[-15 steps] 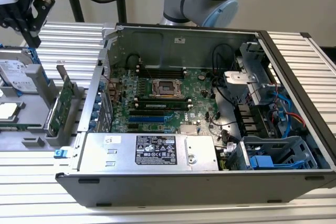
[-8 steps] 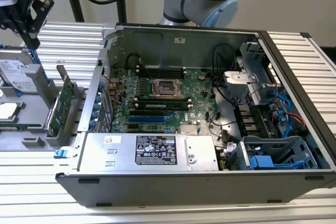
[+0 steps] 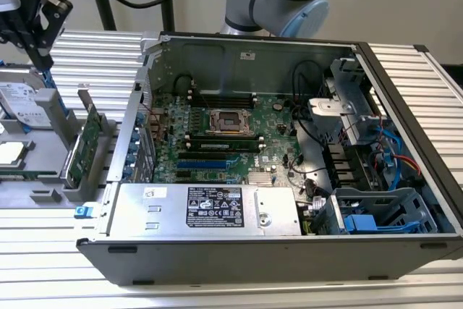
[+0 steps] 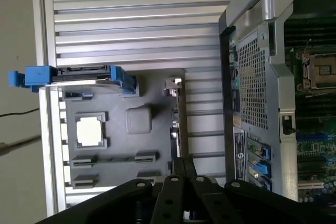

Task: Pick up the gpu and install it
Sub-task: 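Pick up the gpu and move the gpu toward the slot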

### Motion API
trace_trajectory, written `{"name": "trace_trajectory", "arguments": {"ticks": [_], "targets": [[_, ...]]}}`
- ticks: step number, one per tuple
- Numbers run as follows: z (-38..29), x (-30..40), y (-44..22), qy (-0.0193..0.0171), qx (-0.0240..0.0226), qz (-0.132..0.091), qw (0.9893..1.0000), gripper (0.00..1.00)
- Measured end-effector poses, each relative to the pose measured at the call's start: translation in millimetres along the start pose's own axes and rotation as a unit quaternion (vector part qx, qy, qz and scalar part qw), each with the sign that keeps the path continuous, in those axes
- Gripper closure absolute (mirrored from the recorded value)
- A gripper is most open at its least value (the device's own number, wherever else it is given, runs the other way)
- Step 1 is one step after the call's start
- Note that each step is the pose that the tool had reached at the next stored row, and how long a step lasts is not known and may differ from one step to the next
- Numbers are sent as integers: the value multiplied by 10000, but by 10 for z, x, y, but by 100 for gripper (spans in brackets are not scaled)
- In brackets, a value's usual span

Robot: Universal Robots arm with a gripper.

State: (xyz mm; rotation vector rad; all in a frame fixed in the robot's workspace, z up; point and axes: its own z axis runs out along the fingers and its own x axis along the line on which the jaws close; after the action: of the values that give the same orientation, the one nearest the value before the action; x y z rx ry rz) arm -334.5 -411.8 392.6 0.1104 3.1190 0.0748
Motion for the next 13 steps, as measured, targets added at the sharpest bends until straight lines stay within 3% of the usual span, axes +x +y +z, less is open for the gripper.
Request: {"name": "trace_trajectory", "arguments": {"ticks": [13], "targets": [[-5, -7, -122, 11, 0, 1, 10000, 100]]}}
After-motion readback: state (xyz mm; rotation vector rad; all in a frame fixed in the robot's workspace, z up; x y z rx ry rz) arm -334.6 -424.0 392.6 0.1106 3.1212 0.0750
